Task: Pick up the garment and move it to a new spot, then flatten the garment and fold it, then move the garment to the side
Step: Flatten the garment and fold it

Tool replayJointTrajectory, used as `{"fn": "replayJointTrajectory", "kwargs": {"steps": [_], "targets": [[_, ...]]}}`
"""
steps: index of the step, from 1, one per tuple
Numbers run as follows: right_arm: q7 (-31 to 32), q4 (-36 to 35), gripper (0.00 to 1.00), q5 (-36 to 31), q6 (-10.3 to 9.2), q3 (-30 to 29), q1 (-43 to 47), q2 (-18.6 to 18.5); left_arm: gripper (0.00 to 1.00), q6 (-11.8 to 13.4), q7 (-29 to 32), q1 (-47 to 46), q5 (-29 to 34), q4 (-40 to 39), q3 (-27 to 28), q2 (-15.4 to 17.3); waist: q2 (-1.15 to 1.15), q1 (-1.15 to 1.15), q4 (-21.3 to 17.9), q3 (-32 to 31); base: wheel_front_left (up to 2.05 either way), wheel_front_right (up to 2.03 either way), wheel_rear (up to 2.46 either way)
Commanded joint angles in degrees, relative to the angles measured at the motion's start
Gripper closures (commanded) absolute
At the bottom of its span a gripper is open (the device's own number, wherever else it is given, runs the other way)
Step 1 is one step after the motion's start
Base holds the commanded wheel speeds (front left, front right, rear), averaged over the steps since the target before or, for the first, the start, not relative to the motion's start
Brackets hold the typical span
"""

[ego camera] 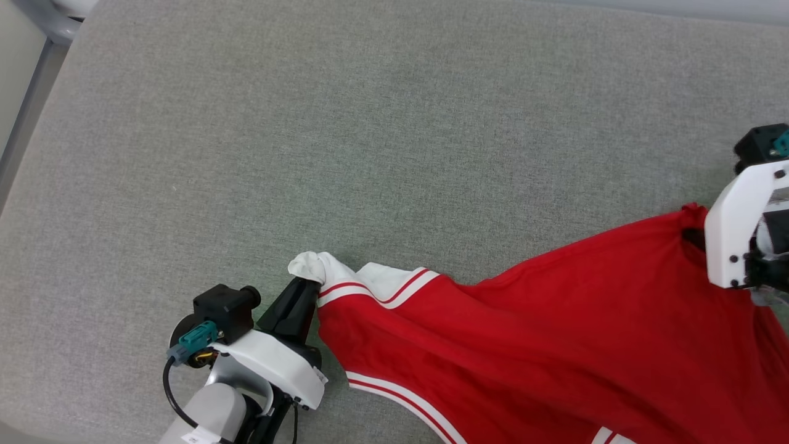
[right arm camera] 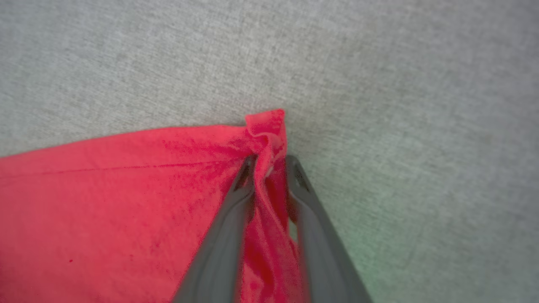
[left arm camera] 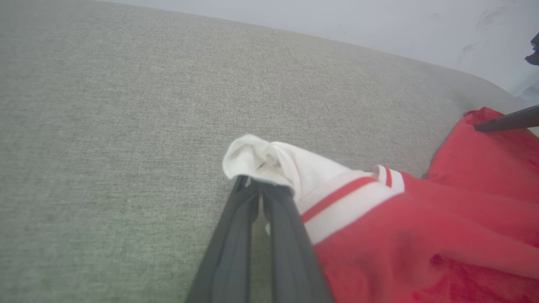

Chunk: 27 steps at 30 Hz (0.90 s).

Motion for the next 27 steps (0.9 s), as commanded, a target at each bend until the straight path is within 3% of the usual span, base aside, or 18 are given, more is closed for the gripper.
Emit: {"fn": "replayJointTrajectory", "kwargs": {"steps": [1, 7, 14, 21, 27], "targets": [[1.0, 3.2, 1.0, 0.9, 0.15, 2.3, 3.9, 2.2, 1.0, -0.3, -0.3, -0.6, 0.0, 0.2, -0.1, 0.0, 0.0, 0.0, -0.1, -0.4, 0.0, 0.0, 0.0], [-5.3, 1.1, 1.0, 0.9, 0.05, 0.0, -0.6, 0.9, 1.0, 0.6, -0.1, -0.5, -1.9, 1.2, 1.6, 0.1, 0.0, 0.0, -1.0, -3.3, 0.0, 0.0, 0.0], [-14.6, -0.5, 1.0, -2.1, 0.06, -3.2, -3.3, 1.6, 1.0, 2.7, 0.8, -5.6, -2.0, 1.2, 4.9, 2.8, 0.0, 0.0, -3.5, -7.8, 0.0, 0.0, 0.0], [-21.5, 1.0, 1.0, -5.9, 0.06, -6.4, -7.9, 4.4, 1.0, 2.7, 3.4, -17.1, -1.1, 3.7, 7.0, 5.8, 0.0, 0.0, -6.7, -10.2, 0.0, 0.0, 0.0], [-27.0, 3.3, 1.0, -10.1, 0.05, -9.1, -15.5, 7.0, 1.0, 1.4, 5.9, -30.7, -1.8, 10.8, 7.8, 6.5, 0.0, 0.0, -9.0, -9.5, 0.0, 0.0, 0.0]]}}
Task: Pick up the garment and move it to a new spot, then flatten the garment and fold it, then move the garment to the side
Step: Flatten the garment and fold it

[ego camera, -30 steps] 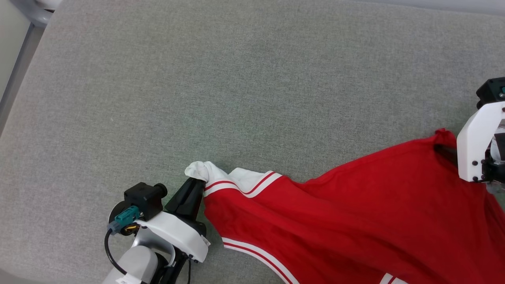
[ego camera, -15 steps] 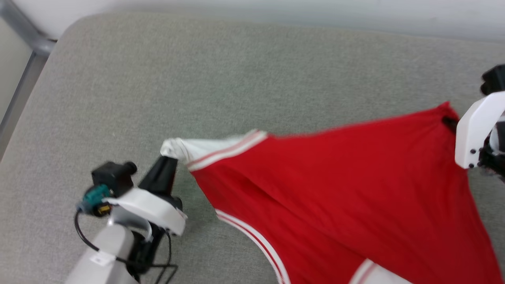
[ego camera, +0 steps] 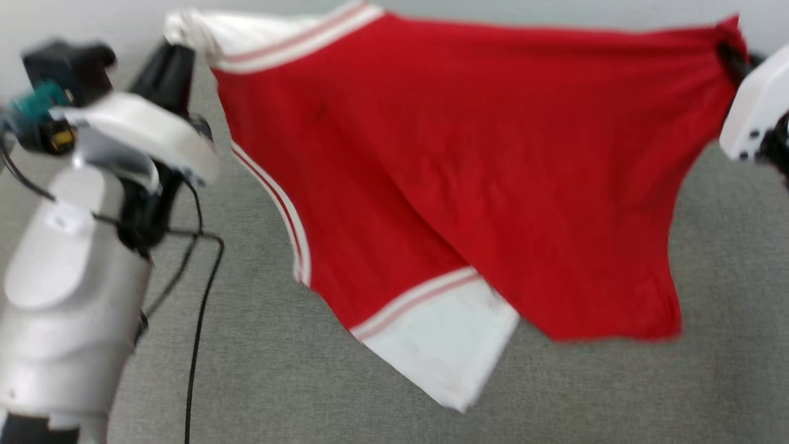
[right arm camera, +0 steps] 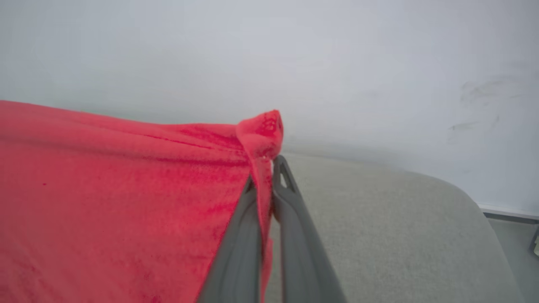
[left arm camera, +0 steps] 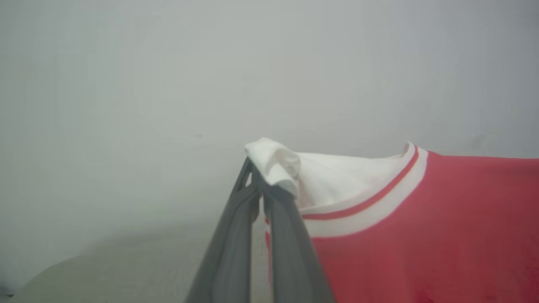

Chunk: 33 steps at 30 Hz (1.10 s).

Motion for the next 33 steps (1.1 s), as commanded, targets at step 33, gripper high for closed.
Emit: {"fn": "replayJointTrajectory", "kwargs": {"steps": [33], "targets": [[-23.1, 21.6, 1.0, -13.3, -0.36, -6.4, -42.9, 4.5, 1.0, -2.7, -5.4, -46.5, -3.3, 31.0, 0.6, 4.9, 0.0, 0.0, -2.5, 23.6, 0.0, 0.0, 0.0]]}}
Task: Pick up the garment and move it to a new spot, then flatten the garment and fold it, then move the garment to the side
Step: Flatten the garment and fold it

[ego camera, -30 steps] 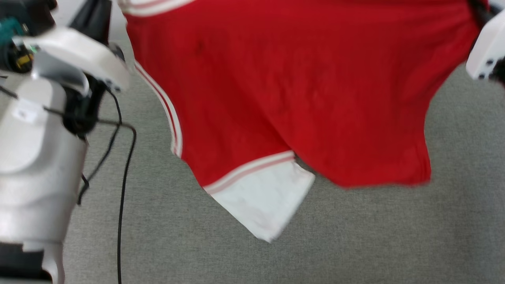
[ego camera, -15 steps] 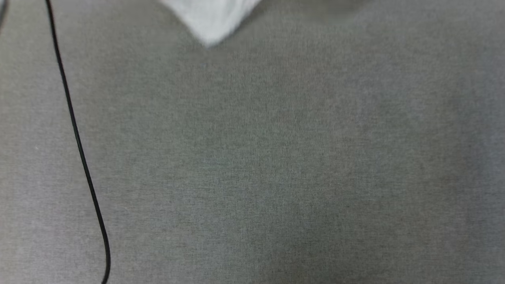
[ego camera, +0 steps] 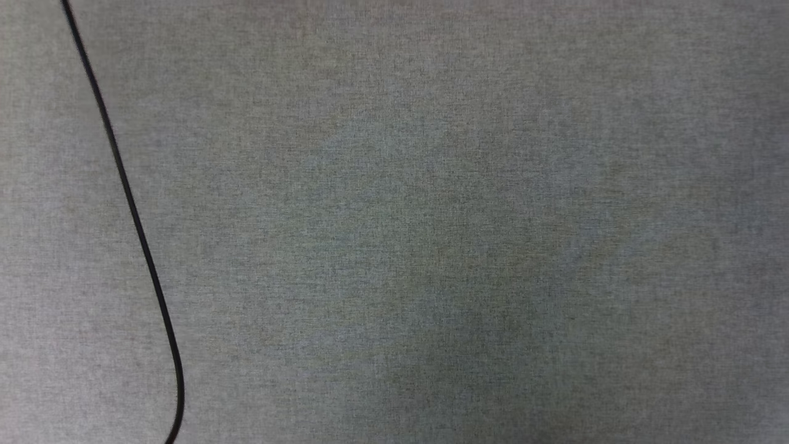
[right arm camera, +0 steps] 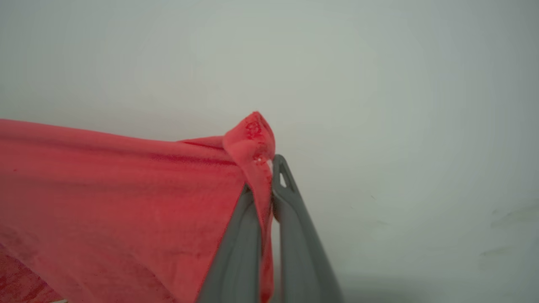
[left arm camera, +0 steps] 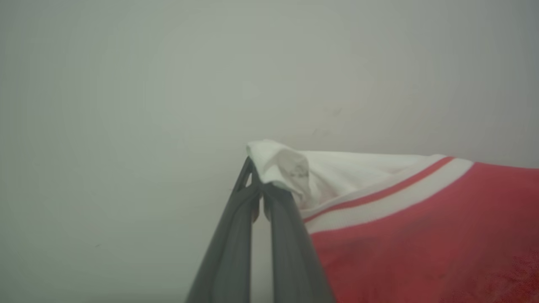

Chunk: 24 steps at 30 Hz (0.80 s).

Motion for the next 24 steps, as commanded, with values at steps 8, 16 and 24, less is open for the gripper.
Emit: {"fn": "replayJointTrajectory", "kwargs": {"steps": [8, 16, 24], "targets": [[-3.9, 7.7, 1.0, 3.8, -0.45, 4.4, 4.3, -0.2, 1.0, 0.2, -0.8, 10.6, -8.4, -1.6, -5.2, 0.6, 0.0, -0.02, 0.3, -0.4, 0.0, 0.0, 0.0], [-7.5, 9.8, 1.0, 12.0, -0.45, 12.1, 18.4, -0.7, 1.0, 0.2, -2.6, 30.3, -17.2, -8.4, -9.9, 3.3, 0.0, -0.02, 0.1, -6.4, 0.0, 0.0, 0.0], [-9.4, 5.0, 1.0, 21.6, -0.46, 16.8, 36.6, -4.2, 1.0, 0.2, -3.2, 49.9, -21.4, -15.7, -8.2, 3.9, 0.0, -0.02, 0.9, -14.8, 0.0, 0.0, 0.0]]}}
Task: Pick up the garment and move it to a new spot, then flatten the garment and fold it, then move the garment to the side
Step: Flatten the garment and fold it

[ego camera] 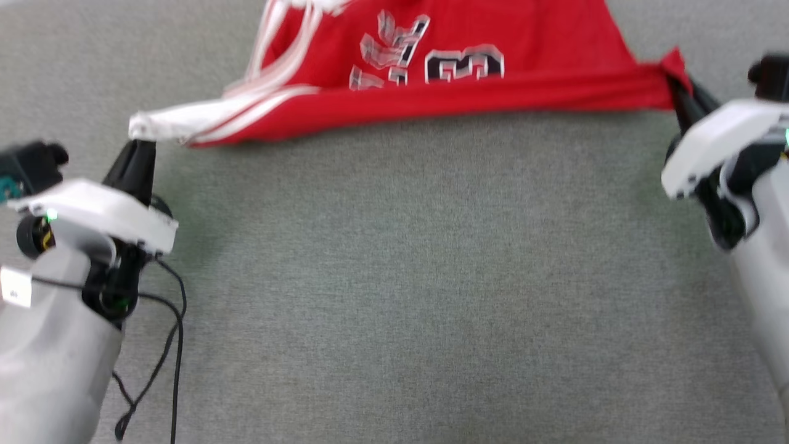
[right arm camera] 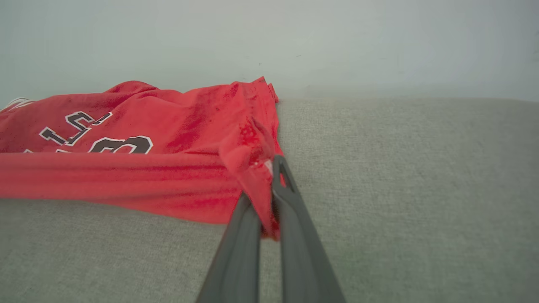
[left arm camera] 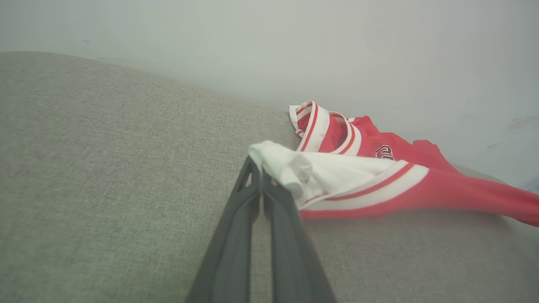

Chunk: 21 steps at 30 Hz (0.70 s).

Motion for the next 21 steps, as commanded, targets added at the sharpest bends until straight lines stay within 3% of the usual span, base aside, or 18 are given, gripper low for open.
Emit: {"fn": "replayJointTrajectory", "kwargs": {"steps": [1, 10, 16, 21], "targets": [[-0.3, -0.6, 1.0, 0.7, -0.16, 0.0, 2.1, -1.5, 1.0, 0.2, -0.5, 1.8, 0.2, -0.3, 1.5, 1.1, 0.0, 0.02, 0.5, -3.2, 0.0, 0.0, 0.0], [0.6, -10.0, 1.0, 5.9, -0.4, -0.1, 22.8, -4.7, 1.0, 0.9, -0.5, 22.6, 0.6, -7.7, 7.8, -0.5, 0.0, 0.02, 0.3, -11.9, 0.0, 0.0, 0.0], [1.1, -17.0, 1.0, 6.1, -0.44, -3.6, 35.7, -5.4, 1.0, 4.0, -0.5, 34.4, 0.9, -12.9, 8.8, 0.4, 0.0, 0.02, 0.3, -16.3, 0.0, 0.0, 0.0], [4.1, -24.6, 1.0, 5.7, -0.5, -8.7, 46.8, -3.6, 1.0, 6.6, 0.6, 42.9, -0.6, -17.9, 8.7, 0.4, 0.0, 0.02, 1.5, -19.5, 0.0, 0.0, 0.0]]}}
